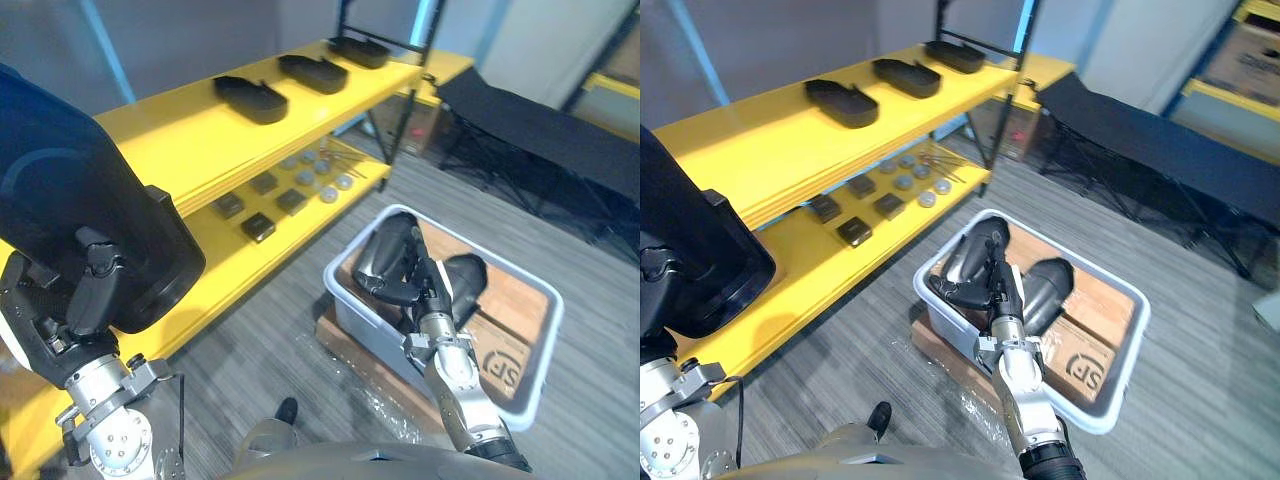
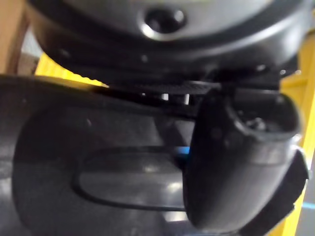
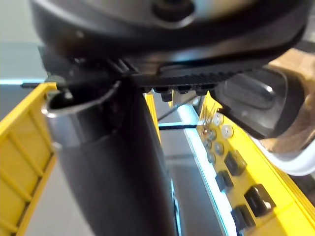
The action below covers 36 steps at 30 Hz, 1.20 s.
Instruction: Walk over and take three plastic housings, then place them on the shelf
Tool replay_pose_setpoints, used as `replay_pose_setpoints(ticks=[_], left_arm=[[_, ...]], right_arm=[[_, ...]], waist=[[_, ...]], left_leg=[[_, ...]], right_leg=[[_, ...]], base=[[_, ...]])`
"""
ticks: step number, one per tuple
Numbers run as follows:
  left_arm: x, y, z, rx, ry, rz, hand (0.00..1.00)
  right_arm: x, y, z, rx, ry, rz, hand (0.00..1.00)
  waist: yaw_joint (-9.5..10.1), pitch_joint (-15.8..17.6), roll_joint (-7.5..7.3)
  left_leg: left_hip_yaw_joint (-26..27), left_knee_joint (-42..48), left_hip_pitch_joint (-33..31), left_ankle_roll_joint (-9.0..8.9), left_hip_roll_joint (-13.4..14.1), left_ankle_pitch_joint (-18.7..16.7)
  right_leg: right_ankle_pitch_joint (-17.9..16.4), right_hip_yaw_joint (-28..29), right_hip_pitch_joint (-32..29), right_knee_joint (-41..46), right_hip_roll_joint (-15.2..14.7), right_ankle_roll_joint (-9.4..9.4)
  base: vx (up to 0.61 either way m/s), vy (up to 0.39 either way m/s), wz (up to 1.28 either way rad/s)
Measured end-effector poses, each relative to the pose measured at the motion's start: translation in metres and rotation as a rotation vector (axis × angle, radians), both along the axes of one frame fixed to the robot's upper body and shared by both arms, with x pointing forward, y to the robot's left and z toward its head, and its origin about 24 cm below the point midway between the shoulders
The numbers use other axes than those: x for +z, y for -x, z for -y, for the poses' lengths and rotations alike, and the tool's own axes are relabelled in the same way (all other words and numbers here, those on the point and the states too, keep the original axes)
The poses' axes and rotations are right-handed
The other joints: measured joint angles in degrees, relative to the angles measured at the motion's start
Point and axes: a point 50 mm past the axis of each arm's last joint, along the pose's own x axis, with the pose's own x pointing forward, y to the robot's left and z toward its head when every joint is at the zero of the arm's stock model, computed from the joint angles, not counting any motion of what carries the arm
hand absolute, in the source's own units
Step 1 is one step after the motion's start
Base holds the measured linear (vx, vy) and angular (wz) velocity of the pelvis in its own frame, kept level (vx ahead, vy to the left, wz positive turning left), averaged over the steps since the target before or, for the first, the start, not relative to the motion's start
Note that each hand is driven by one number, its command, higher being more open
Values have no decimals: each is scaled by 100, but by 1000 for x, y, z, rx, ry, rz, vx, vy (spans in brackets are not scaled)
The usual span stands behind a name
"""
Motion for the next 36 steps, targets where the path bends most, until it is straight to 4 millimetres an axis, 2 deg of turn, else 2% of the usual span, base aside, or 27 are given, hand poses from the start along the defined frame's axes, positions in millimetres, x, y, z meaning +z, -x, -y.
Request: replay_pose_setpoints(ticks=[2,3,4,5,6,7,8,9,10,11,12,13,16,19,21,23,24,25,26,27,28,29,31,32,33,35,36], left_arm=[[-7,10,-1,-6,31,-38,0],[-8,11,-1,-8,30,-43,0],[-9,13,-1,-27,28,-54,0],[-9,10,3,-74,41,-40,0],[-10,8,5,-100,43,-35,0],[-10,4,11,-156,48,-30,0],[-11,1,17,-210,59,-24,0],[-12,0,20,-227,71,-21,0],[-14,-1,21,-239,79,-24,0],[-15,0,20,-235,75,-30,0],[-15,1,19,-231,75,-38,0],[-18,4,18,-229,72,-58,0],[-19,2,18,-245,64,-73,0],[-17,-2,20,-254,24,-86,0],[-14,-6,21,-263,16,-64,0],[-11,-11,20,-269,6,-46,0],[-10,-12,19,-271,-3,-41,0],[-8,-13,17,-268,-21,-41,0],[-7,-17,17,-270,-34,-46,0],[-7,-19,18,-276,-45,-52,0],[-5,-21,18,-286,-70,-61,0],[-3,-23,17,-288,-101,-74,0],[-3,-27,17,-284,-97,-70,0],[-2,-30,18,-287,-91,-60,0],[-2,-30,19,-287,-90,-56,0],[0,-33,19,-288,-90,-44,0],[0,-36,20,-298,-92,-39,0]], right_arm=[[0,1,3,-7,5,-2,100],[-1,1,4,-9,6,-2,100],[-1,2,8,-24,11,-7,100],[-3,5,17,-65,17,-16,100],[-4,7,24,-92,20,-22,100],[-7,12,36,-144,32,-35,100],[-9,18,49,-196,48,-48,100],[-9,20,54,-213,55,-52,100],[-9,22,59,-229,58,-52,100],[-7,21,60,-224,54,-32,100],[-6,22,59,-214,54,-24,100],[-7,23,55,-189,44,-25,100],[-3,18,44,-112,30,10,100],[0,13,34,-73,22,25,100],[4,7,31,-63,18,46,100],[6,5,29,-73,2,58,100],[5,5,29,-79,-2,56,100],[4,7,28,-81,-9,50,100],[3,8,29,-85,-7,45,100],[2,8,30,-89,-5,43,100],[3,8,31,-97,-10,46,100],[3,7,31,-102,-20,52,100],[5,7,31,-111,-30,63,100],[6,9,33,-114,-33,72,100],[8,9,35,-115,-32,78,100],[18,14,42,-122,-25,125,100],[24,16,49,-135,-16,155,100]], waist=[[41,151,243],[31,168,273],[-57,210,366],[-149,226,392],[-183,237,404],[-202,245,432],[-185,252,473],[-174,254,482],[-174,289,374],[-158,317,480],[-141,315,555],[-183,283,522],[-184,355,383],[-172,407,328],[-154,481,349],[-154,577,236],[-95,600,210],[-93,599,234],[-182,614,216],[-222,627,209],[-294,661,169],[-375,682,187],[-486,684,190],[-507,726,275],[-507,720,265],[-526,707,294],[-600,700,288]], left_leg=[[-227,121,-115,-37,59,44],[-185,136,-134,-21,70,56],[194,241,-318,156,129,52],[747,306,-482,435,240,2],[1105,319,-532,558,329,-3],[1754,354,-656,667,480,-67],[2305,367,-719,633,613,-110],[2504,351,-731,571,636,-156],[2794,408,-811,407,649,-286],[2862,768,-905,575,684,-230],[2884,849,-842,514,735,-161],[2916,808,-793,381,707,17],[3099,881,-785,494,582,-14],[3174,1133,-814,507,486,-242],[3167,1417,-948,535,455,-458],[3140,1824,-1102,629,355,-711],[3136,2301,-1178,783,303,-974],[3125,2584,-1167,736,235,-1409],[2935,2661,-1123,814,92,-1522],[2879,2615,-1069,833,24,-1536],[2755,2408,-881,863,-97,-1552],[2591,2217,-708,897,-155,-1558],[2343,1866,-410,976,-189,-1507],[2225,1617,-187,979,-195,-1468],[2193,1500,-84,974,-199,-1457],[2086,1240,139,918,-215,-1422],[1927,1183,225,919,-273,-1428]], right_leg=[[-98,-351,128,69,152,-70],[-107,-420,138,89,157,-61],[-127,-749,234,107,195,-40],[-119,-1141,344,97,219,-24],[-109,-1318,397,85,225,-14],[-104,-1632,492,72,234,-4],[-105,-1830,566,44,231,0],[-107,-1872,597,-22,210,0],[-173,-1926,600,-148,119,-27],[-237,-1792,580,-112,85,-20],[-266,-1678,582,-76,125,5],[-290,-1501,574,-7,87,81],[-176,-1280,471,37,-111,195],[-184,-1177,485,105,-237,174],[-300,-1204,492,151,-298,96],[-499,-1254,491,348,-499,-43],[-589,-1256,526,493,-611,-81],[-666,-1204,568,957,-699,-301],[-411,-955,202,2011,-1029,-520],[-175,-762,-27,2524,-1159,-774],[530,-276,-468,3366,-1290,-1041],[620,247,-853,3954,-1199,-843],[68,600,-1301,4056,-782,-586],[-193,658,-1539,3649,-501,-528],[-260,672,-1658,3381,-374,-528],[-253,825,-2081,2234,53,-450],[-131,1086,-2291,1645,234,-333]], base=[[-111,-139,71],[-124,-116,96],[-91,-87,131],[-99,-102,155],[-55,-60,164],[-32,-18,149],[-26,10,135],[-24,98,99],[-14,120,46],[-2,117,15],[28,64,-18],[60,59,-24],[63,66,-19],[27,95,-13],[11,105,12],[28,114,19],[138,137,4],[229,200,35],[228,176,57],[215,201,76],[268,243,68],[275,221,62],[298,150,59],[288,108,47],[289,85,35],[293,49,40],[315,13,61]])
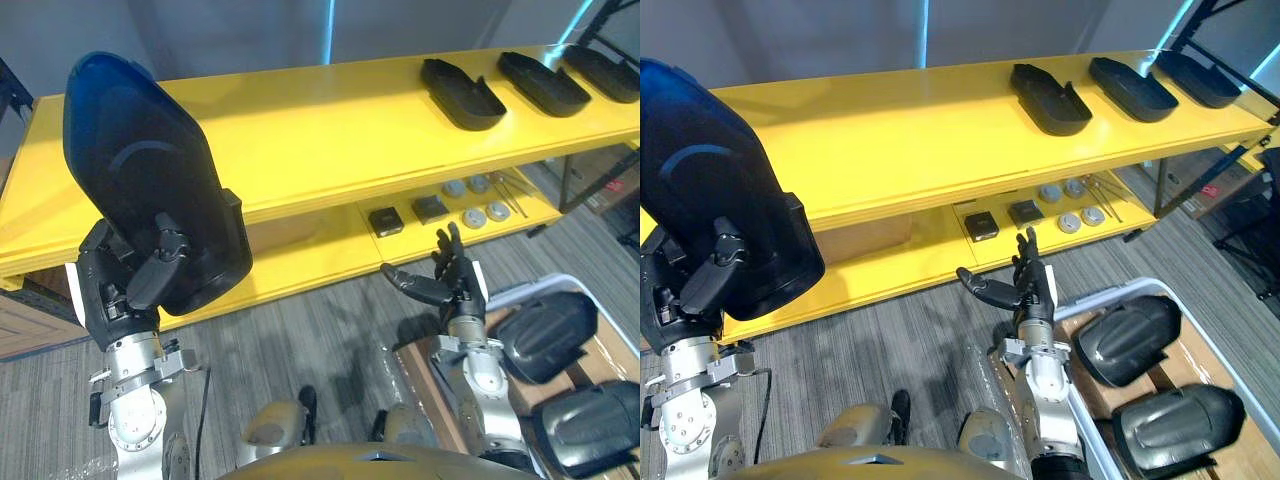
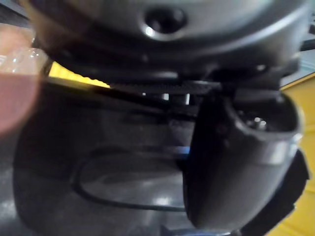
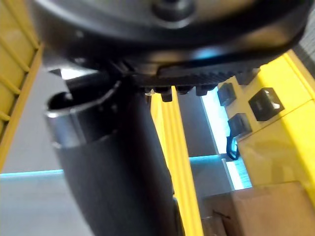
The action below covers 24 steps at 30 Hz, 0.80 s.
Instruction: Walk over and take three plastic housings, then place them on the shelf
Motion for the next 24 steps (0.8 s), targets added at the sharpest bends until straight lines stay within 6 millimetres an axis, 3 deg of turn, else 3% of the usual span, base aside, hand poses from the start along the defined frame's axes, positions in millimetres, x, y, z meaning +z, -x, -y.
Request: replay_pose_setpoints(ticks=[2,4,6,7,9,14,16,17,18,19,21,24], left_arm=[[-6,-6,4,-24,16,-18,0],[-14,-9,11,-56,35,-49,0],[-17,-8,17,-88,41,-62,0],[-18,-10,29,-154,61,-56,0],[-16,-11,30,-174,51,-46,0],[-15,-12,27,-175,31,-48,0],[-13,-13,28,-178,25,-39,0],[-11,-14,25,-171,13,-34,0],[-11,-14,24,-171,5,-31,0],[-7,-15,22,-175,-19,-10,0],[3,-19,21,-189,-43,46,0],[15,-24,23,-219,-65,109,0]], right_arm=[[3,3,9,-22,8,15,100],[3,10,14,-43,14,9,100],[7,15,10,-30,17,24,100],[32,4,10,-61,94,146,100],[43,0,13,-107,97,218,100],[56,2,28,-177,114,278,100],[66,3,33,-168,144,315,100],[75,4,36,-141,186,344,100],[79,3,38,-126,213,354,100],[84,0,40,-121,225,375,100],[93,1,45,-141,230,417,100],[89,3,47,-156,192,402,100]], waist=[[-178,-8,38],[-218,-31,22],[-177,-148,-141],[-50,-410,160],[-44,-451,226],[-85,-469,259],[-188,-464,352],[-286,-424,427],[-257,-389,339],[-135,-483,369],[-142,-514,493],[-242,-509,379]], left_leg=[[-261,-2,188,10,-77,-6],[-441,55,422,-61,-136,-94],[-473,314,533,-168,-228,-430],[-378,878,630,-388,155,-1127],[-270,714,814,-409,290,-1137],[-244,687,1001,-438,289,-1143],[116,1505,670,-735,407,-1310],[502,2517,266,-805,517,-1322],[523,3015,-36,-423,584,-1427],[399,2525,-135,-265,588,-1555],[187,1549,-102,-555,745,-1251],[546,1027,107,-402,575,-963]], right_leg=[[281,465,-149,-610,193,53],[644,696,-112,-987,255,31],[1505,683,-49,-1370,224,-100],[1735,341,400,-1624,530,-209],[1675,335,500,-1623,659,-300],[1413,368,673,-1649,687,-304],[1240,238,735,-1526,792,-406],[1166,269,859,-1535,773,-437],[1174,386,925,-1611,721,-345],[1172,605,784,-1560,707,-323],[1186,798,583,-1490,776,-229],[1443,1202,462,-1535,660,-47]], base=[[390,-43,89],[379,-97,75],[569,-230,45],[734,-311,29],[479,-176,0],[78,-6,-7],[14,-38,15],[-26,65,11],[-75,126,-37],[-105,136,-66],[-39,99,-73],[42,104,-59]])
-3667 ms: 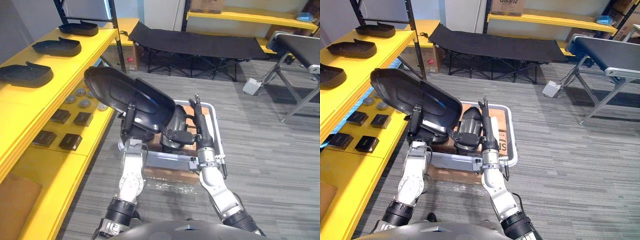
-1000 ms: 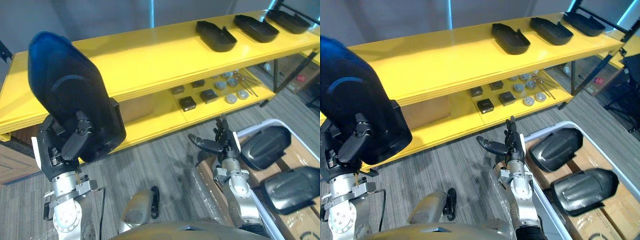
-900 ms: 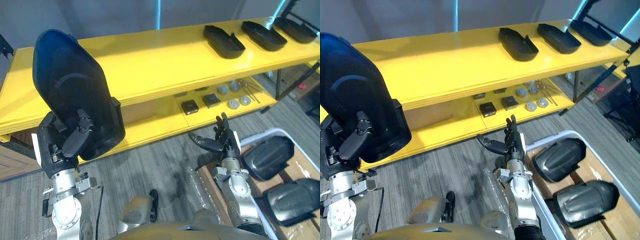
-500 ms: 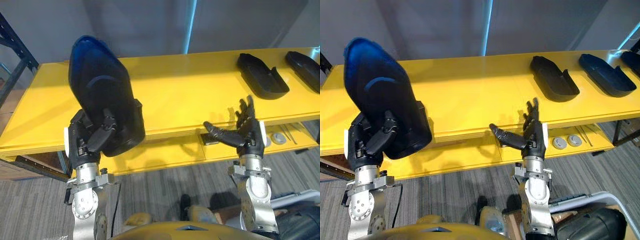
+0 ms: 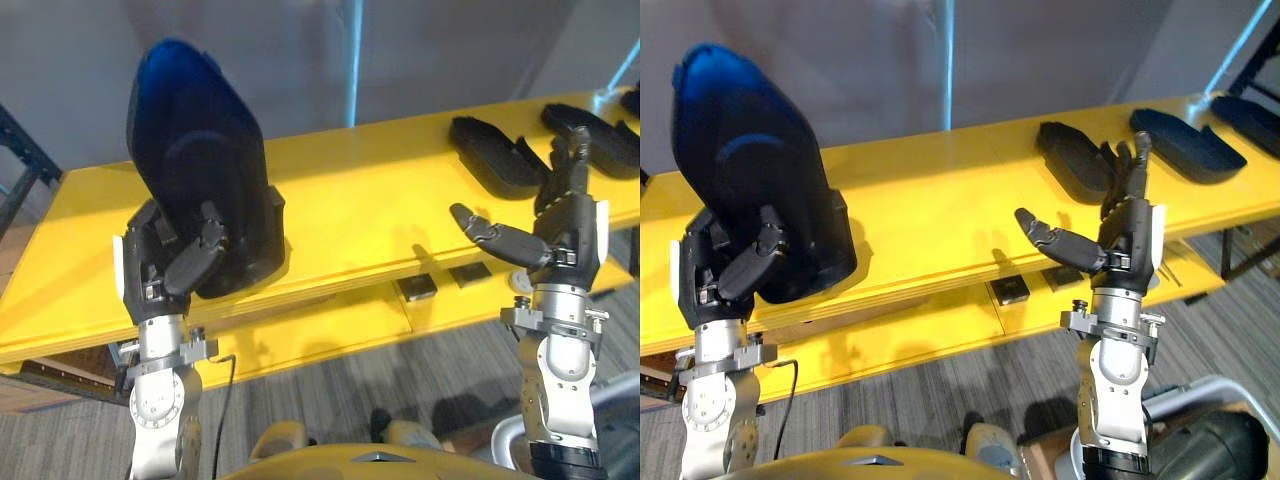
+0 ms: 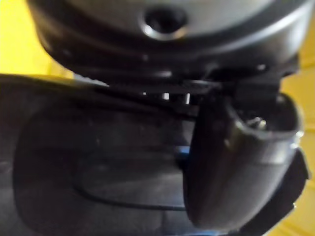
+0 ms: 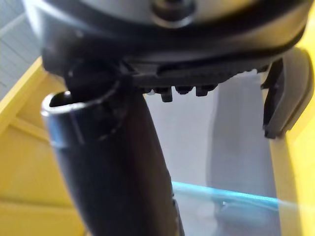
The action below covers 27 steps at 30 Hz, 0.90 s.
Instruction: Walk over and take three plastic housings, then place them on the shelf
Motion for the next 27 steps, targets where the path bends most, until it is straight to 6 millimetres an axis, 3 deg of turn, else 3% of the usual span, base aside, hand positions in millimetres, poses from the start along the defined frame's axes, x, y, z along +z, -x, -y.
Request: replay_pose_setpoints(ticks=[3,4,6,7,9,10,11,16,21,27], left_arm=[[3,-2,5,-48,-16,10,0],[5,-3,6,-61,-22,15,0],[6,-6,7,-67,-17,13,0],[4,-6,6,-66,-13,-5,0],[3,-7,6,-60,-6,-21,0],[2,-7,5,-48,4,-35,0],[-1,-8,4,-41,20,-60,0],[-18,-13,13,-93,75,-213,0],[-21,-49,34,-184,84,-273,0],[-27,-91,26,-135,66,-409,0]], right_arm=[[-10,9,-3,8,-37,-41,100],[-12,14,-6,15,-46,-46,100],[-12,14,-9,38,-48,-45,100],[-13,14,-11,49,-47,-46,100],[-13,13,-13,59,-50,-46,100],[-13,11,-17,76,-53,-43,100],[-12,8,-21,95,-56,-40,100],[-7,-3,-23,150,-11,-69,100],[-11,0,-20,186,-14,-89,100],[-18,3,-27,255,-3,-128,100]], waist=[[-150,4,-11],[-166,2,-35],[-173,8,-67],[-138,-4,-92],[-119,-24,-146],[-111,-13,-212],[-106,-14,-284],[-113,7,-238],[-301,-5,-220],[-517,-69,-131]], left_leg=[[196,-141,239,7,-40,-2],[322,-292,353,90,-43,28],[415,-410,393,178,-41,84],[404,-406,396,163,-35,93],[383,-407,368,114,-33,115],[343,-405,340,47,-19,132],[274,-387,255,-34,23,151],[20,-517,91,-358,416,316],[-55,-927,221,-383,319,577],[339,-1203,402,-362,243,696]], right_leg=[[84,85,29,45,-17,11],[71,95,24,77,-34,-4],[-359,-239,-124,629,-236,-337],[-494,-363,-130,913,-481,-286],[-525,-364,-25,818,-612,-131],[-505,-368,137,579,-663,33],[-429,-458,269,246,-645,344],[96,-882,677,-805,-210,49],[204,-1078,865,-1028,-302,40],[269,-840,811,-1025,-400,117]], base=[[38,108,-60],[-27,52,-39],[-30,80,-22],[7,64,-5],[18,1,5],[8,-84,19],[-4,-192,30],[6,-181,25],[-15,-18,17],[-38,49,-14]])
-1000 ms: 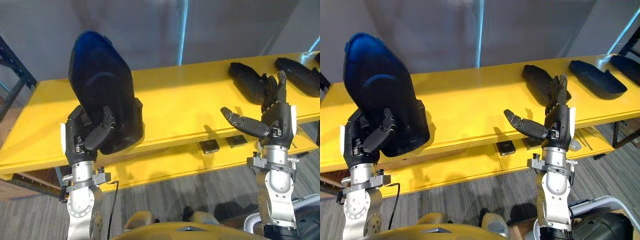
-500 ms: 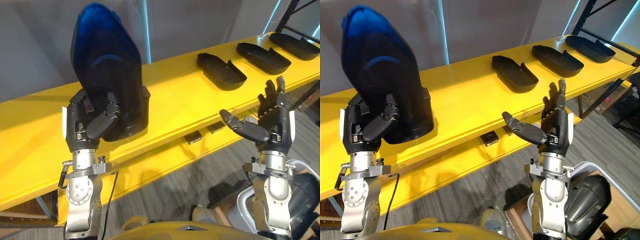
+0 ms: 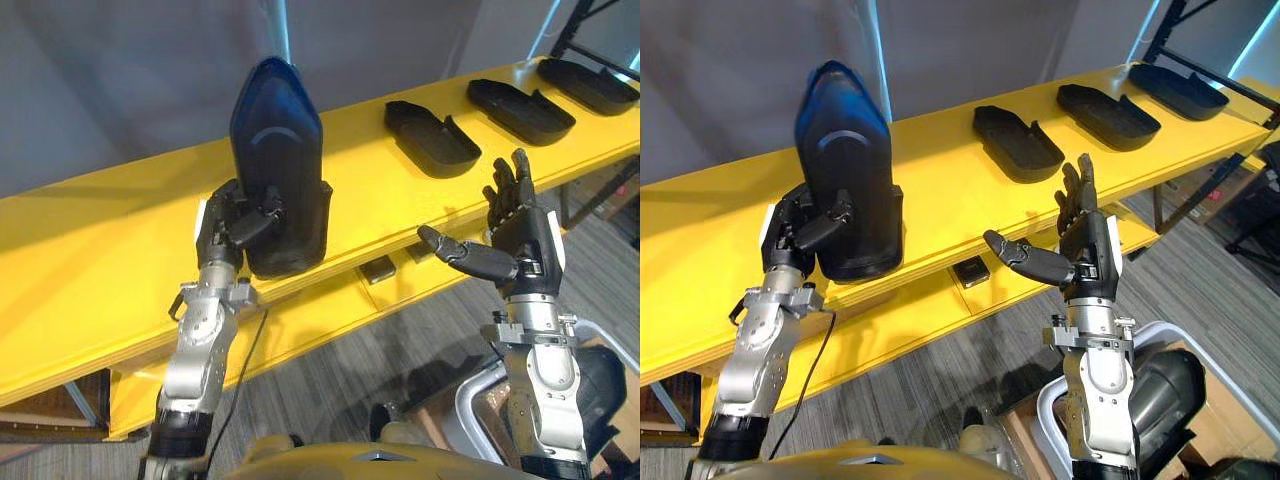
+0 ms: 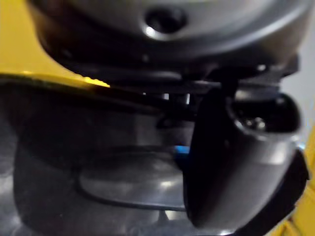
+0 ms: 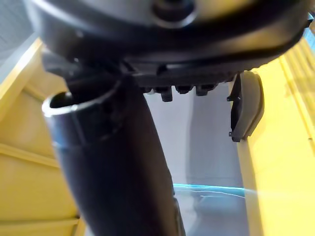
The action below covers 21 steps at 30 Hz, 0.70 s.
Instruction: Walk over and take three plastic housings, then place them on the shelf
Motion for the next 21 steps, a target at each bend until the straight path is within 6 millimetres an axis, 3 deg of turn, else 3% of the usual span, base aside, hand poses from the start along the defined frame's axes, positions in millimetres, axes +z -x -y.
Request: replay_pose_setpoints(ticks=[5,11,18,21], left_arm=[[1,-29,-25,123,44,-60,0],[20,-67,-47,236,4,-133,0],[18,-77,-56,366,107,-204,0],[21,-79,-59,398,130,-228,0]], right_arm=[[-14,0,-6,78,9,-72,100],[-19,-2,-19,236,72,-132,100],[-26,-3,-36,338,72,-186,100],[-27,-3,-42,364,67,-187,100]], waist=[[-225,-34,40],[-465,-32,119],[-660,51,310],[-700,145,318]], left_leg=[[237,-226,100,2,-40,111],[387,-591,182,-16,-68,333],[526,-837,187,-18,-72,493],[592,-829,197,-24,-55,486]], right_leg=[[46,210,-117,-1,-7,6],[104,382,-309,9,28,-26],[154,532,-484,13,69,-37],[169,596,-492,13,94,-40]], base=[[-12,31,-23],[-20,-3,-12],[-31,-2,-10],[-39,-1,-13]])
